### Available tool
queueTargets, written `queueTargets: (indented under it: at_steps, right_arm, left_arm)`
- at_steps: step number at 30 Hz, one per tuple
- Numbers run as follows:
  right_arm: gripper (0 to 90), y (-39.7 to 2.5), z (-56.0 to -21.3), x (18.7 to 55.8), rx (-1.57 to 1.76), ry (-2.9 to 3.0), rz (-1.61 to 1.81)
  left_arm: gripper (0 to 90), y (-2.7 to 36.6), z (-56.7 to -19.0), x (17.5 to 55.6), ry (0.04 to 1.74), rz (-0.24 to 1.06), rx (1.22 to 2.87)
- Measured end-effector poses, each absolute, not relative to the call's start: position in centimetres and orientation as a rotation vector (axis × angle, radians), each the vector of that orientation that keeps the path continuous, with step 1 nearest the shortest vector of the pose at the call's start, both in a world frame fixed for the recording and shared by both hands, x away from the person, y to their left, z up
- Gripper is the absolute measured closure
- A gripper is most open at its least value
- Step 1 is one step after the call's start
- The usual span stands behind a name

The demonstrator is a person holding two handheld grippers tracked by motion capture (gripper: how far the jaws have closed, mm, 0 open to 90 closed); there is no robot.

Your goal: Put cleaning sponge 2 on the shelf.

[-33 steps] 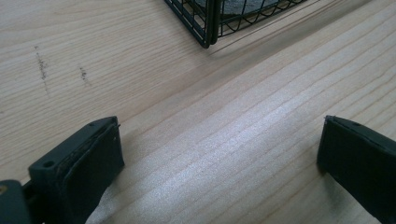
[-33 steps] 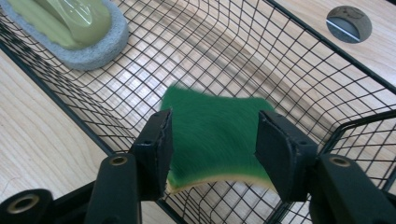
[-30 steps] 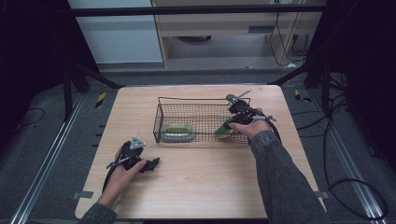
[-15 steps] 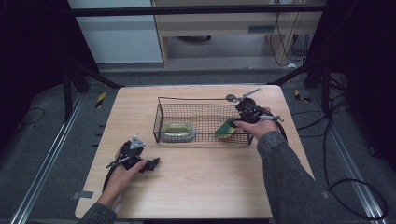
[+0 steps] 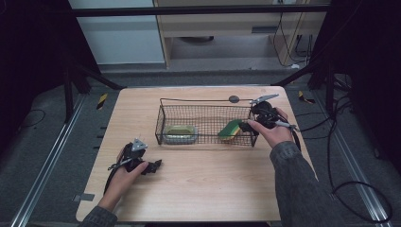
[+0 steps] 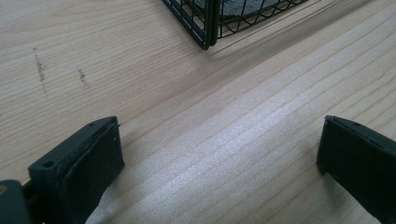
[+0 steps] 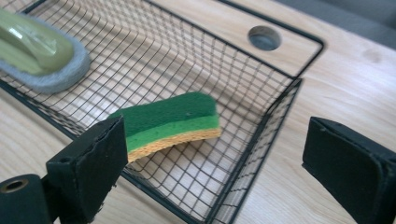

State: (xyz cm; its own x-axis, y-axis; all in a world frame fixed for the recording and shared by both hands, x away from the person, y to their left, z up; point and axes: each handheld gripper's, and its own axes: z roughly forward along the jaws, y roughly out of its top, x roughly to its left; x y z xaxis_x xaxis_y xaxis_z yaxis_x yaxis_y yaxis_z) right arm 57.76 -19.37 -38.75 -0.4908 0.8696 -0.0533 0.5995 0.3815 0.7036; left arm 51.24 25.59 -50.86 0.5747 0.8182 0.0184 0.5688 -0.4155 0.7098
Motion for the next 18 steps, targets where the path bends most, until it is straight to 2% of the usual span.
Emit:
queueTargets:
  at_steps: [10, 18]
  right_arm:
    - [8.6, -23.0, -38.8, 55.1, 1.321, 2.096, 0.939]
    - [9.6, -25.9, -41.8, 52.3, 1.360, 2.075, 0.940]
  left_arm:
    - [0.0, 25.6, -50.9, 51.2, 1.100, 0.482, 2.140]
    - [0.0, 25.6, -50.9, 51.2, 1.101, 0.482, 2.140]
